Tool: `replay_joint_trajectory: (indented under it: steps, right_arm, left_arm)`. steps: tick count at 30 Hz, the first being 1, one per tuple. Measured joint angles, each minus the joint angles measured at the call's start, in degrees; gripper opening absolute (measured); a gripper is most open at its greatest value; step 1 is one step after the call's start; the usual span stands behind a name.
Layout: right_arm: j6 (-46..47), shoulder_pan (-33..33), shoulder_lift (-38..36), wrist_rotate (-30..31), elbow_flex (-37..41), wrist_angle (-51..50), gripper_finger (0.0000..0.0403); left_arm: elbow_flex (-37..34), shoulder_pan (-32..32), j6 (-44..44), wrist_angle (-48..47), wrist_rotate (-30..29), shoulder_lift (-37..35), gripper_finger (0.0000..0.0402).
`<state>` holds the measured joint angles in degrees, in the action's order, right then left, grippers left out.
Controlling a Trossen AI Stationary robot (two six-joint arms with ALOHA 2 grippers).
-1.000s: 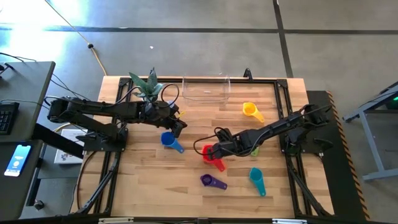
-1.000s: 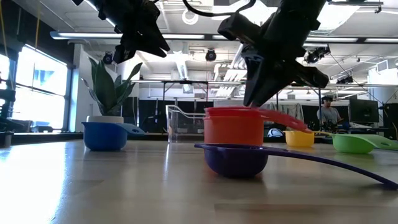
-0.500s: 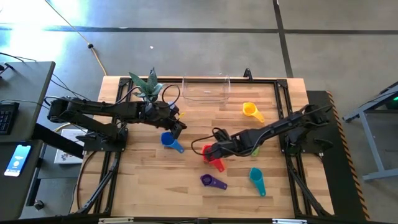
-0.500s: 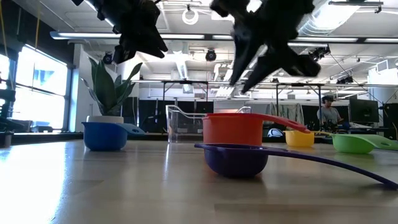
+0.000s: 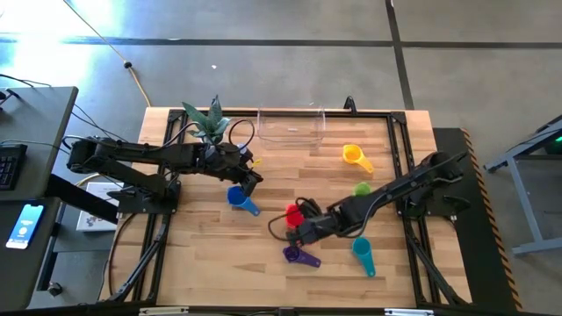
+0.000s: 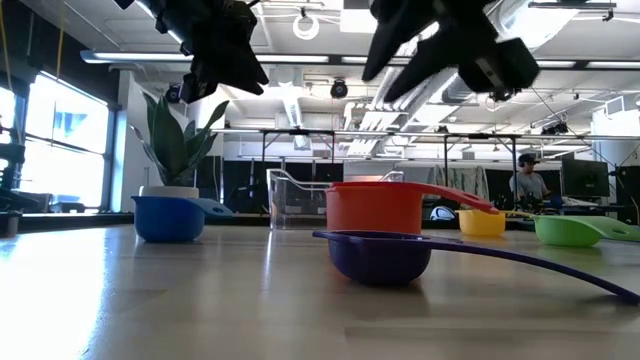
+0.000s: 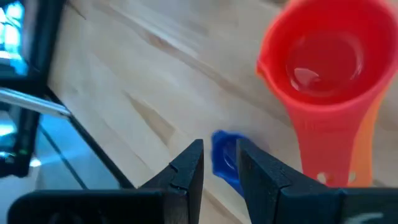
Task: Nest measuring cups in basket
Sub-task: Stack the red measuring cup on top of the orange measuring cup
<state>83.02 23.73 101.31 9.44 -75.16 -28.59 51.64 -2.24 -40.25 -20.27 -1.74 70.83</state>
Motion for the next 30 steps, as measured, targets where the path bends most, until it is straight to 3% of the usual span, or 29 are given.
replay_joint_trajectory:
  steps: [13, 30]
  right_arm:
    - [2.6, 0.3, 6.4, -2.4, 0.1, 0.4, 0.0087]
    - [6.7, -0.1, 6.4, -0.5, 0.1, -6.2, 0.0087]
  left_arm:
    - [0.0, 0.0, 0.0, 0.1, 0.0, 0.0, 0.0060]
    - [0.0, 0.0, 0.0, 0.0, 0.0, 0.0, 0.0060]
